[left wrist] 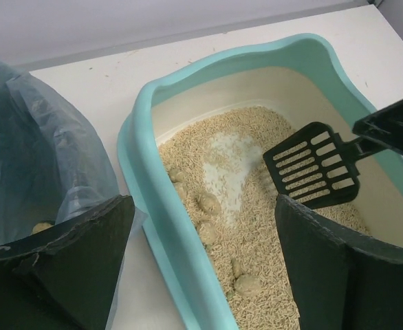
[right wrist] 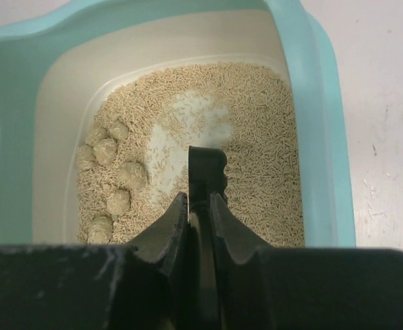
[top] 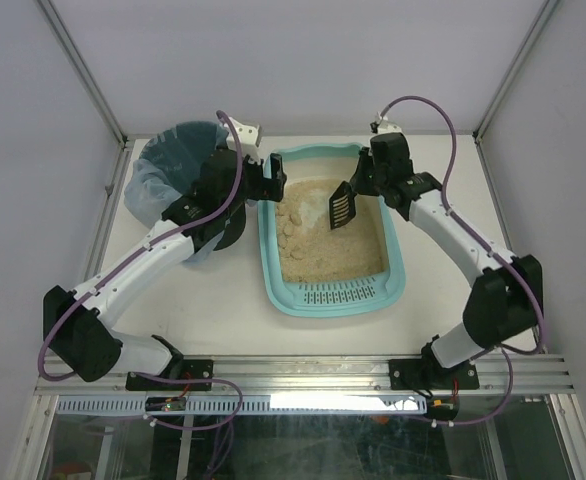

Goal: Clean the litter box

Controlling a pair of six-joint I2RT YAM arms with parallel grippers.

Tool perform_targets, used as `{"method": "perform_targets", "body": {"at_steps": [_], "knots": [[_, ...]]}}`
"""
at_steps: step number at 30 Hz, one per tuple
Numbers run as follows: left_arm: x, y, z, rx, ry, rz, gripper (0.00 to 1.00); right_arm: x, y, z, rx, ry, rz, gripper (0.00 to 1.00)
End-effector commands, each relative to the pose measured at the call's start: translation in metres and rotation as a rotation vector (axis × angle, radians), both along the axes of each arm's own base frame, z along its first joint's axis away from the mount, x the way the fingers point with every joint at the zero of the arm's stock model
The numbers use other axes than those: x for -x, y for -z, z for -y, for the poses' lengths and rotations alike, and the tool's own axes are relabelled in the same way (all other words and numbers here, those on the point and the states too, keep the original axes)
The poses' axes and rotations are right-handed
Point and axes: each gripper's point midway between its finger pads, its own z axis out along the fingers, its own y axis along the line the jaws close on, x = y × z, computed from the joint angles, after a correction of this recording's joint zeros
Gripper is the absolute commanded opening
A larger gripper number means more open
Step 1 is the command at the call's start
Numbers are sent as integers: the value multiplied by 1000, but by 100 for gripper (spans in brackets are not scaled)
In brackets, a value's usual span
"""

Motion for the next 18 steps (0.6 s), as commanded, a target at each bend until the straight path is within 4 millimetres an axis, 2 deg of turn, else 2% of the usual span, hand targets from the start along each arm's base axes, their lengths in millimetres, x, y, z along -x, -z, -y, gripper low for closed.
{"method": "perform_targets", "body": {"at_steps": [1,6,10,12,14,18], "knots": [[-6,-36,-5,26,-29,83,86,-28,-9,-17,-90,-49,-3,0],[-8,-31,-2,15,-25,62,86,-48,13,-27,-135,-85,-75,0],[-8,-23,4,7,-14,10,85,-56,19,-34,-143,-114,-94,0],[-7,-20,8,-17,-26,-16,85,-58,13,-33,-139,-118,-71,0],[-4,-9,19,-65,-29,-61,84,-59,1,-26,-109,-108,-38,0],[15,-2,35,-101,-13,-128,85,-59,-25,2,15,-36,26,0]]}}
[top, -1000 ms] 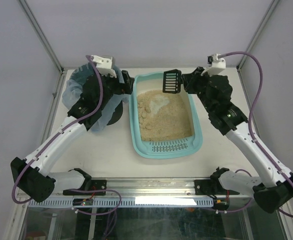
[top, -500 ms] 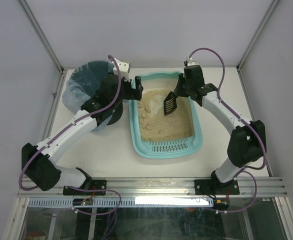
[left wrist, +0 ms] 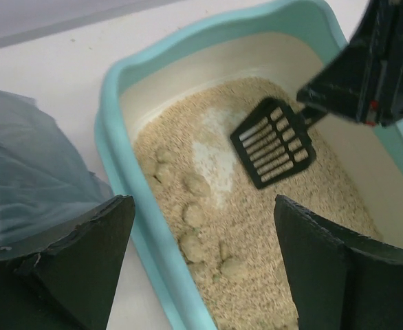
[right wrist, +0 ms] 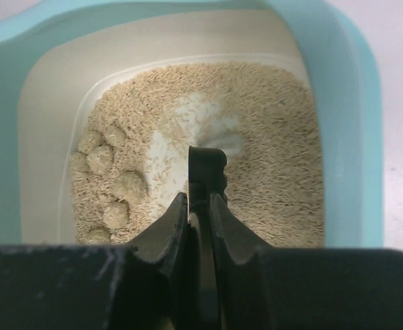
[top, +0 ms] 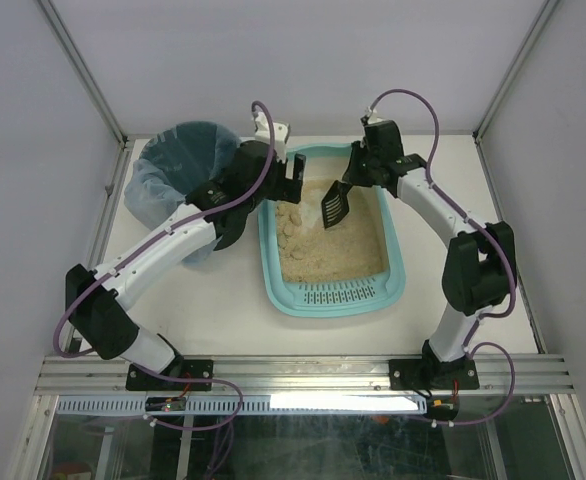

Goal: Clean the litter box

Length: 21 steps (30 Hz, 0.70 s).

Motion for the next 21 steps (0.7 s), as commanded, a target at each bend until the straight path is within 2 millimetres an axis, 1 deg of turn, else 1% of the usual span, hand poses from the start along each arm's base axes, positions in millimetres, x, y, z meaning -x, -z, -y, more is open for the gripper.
{"method": "perform_targets", "body": {"at_steps": [1,3,5,8,11,13,15,18,21], "knots": [[23,-5,8,-24,-13,-63,85,-11,-81,29,102,60,201,0],[32,0,6,-25,-17,-103,86,-9,-91,44,170,90,217,0],[42,5,5,-19,-19,-145,86,-6,-96,57,235,114,219,0],[57,17,2,-30,-18,-205,85,-4,-92,66,311,127,195,0],[71,32,-4,-49,-34,-260,84,-3,-86,63,385,130,186,0],[78,44,-10,-56,-60,-288,84,-5,-86,60,448,141,200,0],[85,44,-17,-37,-76,-293,84,-8,-87,57,504,150,213,0],[94,54,-20,-30,-78,-323,84,-14,-87,52,598,154,220,0],[102,66,-22,-35,-74,-351,83,-18,-81,46,688,146,219,0]]}}
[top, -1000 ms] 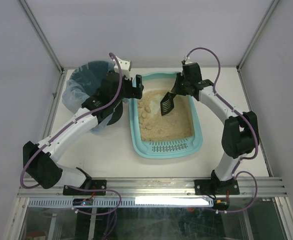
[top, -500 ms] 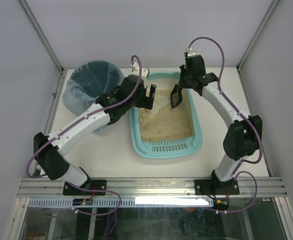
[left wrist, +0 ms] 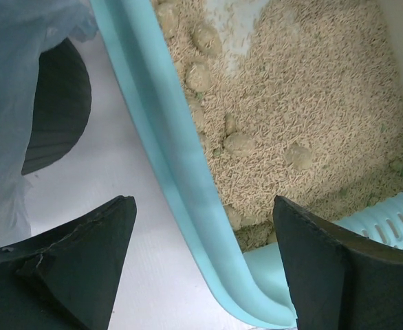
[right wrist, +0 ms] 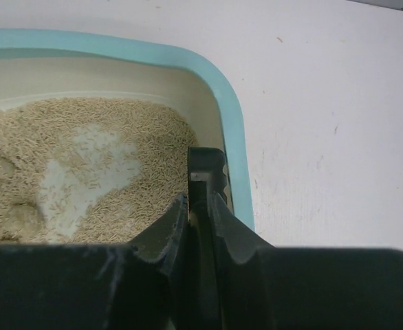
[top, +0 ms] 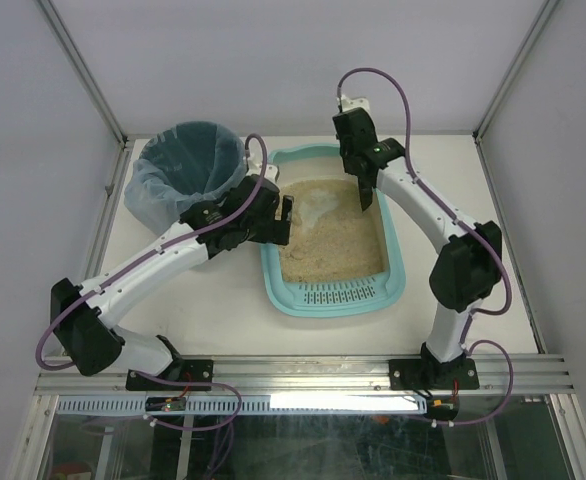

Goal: Clean the litter box

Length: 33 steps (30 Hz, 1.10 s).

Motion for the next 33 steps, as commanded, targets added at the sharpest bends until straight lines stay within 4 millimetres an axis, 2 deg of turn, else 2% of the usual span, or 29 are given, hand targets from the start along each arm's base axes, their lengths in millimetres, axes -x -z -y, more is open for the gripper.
{"method": "perform_targets", "body": {"at_steps": [1,9,16,19,27,30,33], "knots": [[13,0,-3,47,-22,-10,83,-10,-18,9,167,55,63,0],[23,22,-3,60,-23,-41,76,-13,22,-8,173,-2,-23,0],[34,26,-7,130,-34,-31,74,-8,50,-45,58,-102,-107,0],[35,28,-7,134,-29,-33,74,-4,49,-64,5,-138,-112,0],[34,37,-2,125,-16,-50,73,9,26,-121,-247,-264,-123,0],[34,39,-3,125,-18,-50,73,11,17,-126,-297,-273,-102,0],[33,41,-2,122,-18,-51,73,8,17,-119,-283,-245,-85,0]]}}
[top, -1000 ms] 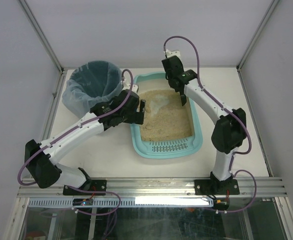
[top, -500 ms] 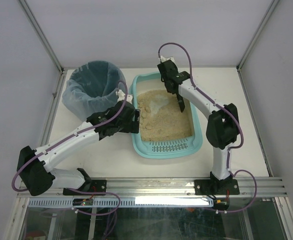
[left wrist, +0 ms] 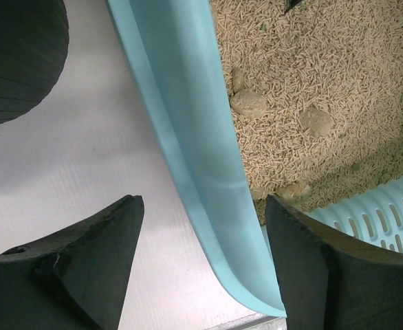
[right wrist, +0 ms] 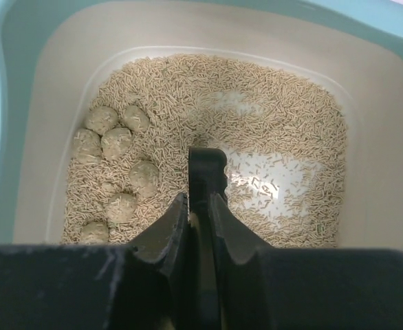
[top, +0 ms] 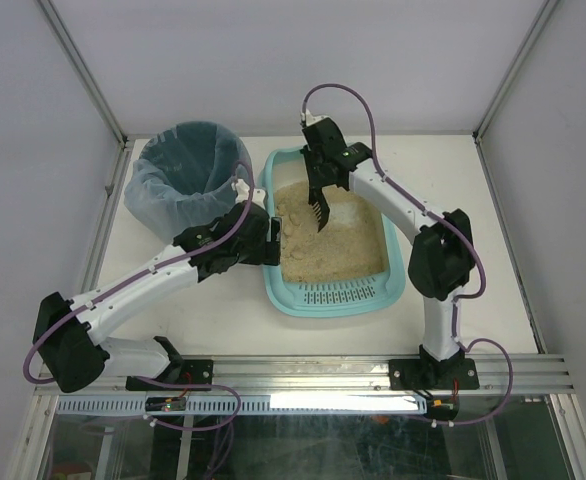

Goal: Clean the litter box

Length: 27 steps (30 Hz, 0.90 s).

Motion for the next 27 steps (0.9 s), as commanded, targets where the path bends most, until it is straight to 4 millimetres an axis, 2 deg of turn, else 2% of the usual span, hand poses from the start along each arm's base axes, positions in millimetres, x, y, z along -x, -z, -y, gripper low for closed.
{"method": "perform_targets", "body": {"at_steps": [1,6,11,17,20,22,27], "knots": [[-2,-3,13,49,19,16,73,-8,-34,-9,-122,14,67,0],[-5,5,15,30,20,9,71,-9,-16,4,-160,34,5,0],[-10,18,15,-5,7,4,65,-4,-2,14,-285,48,-57,0],[-16,35,18,-46,10,-15,56,5,26,21,-385,61,-138,0],[-18,39,19,-59,14,-17,48,10,43,18,-422,64,-180,0],[-18,51,19,-88,18,-38,42,13,52,13,-448,58,-206,0],[-20,54,20,-109,26,-37,33,26,71,-10,-557,20,-285,0]]}}
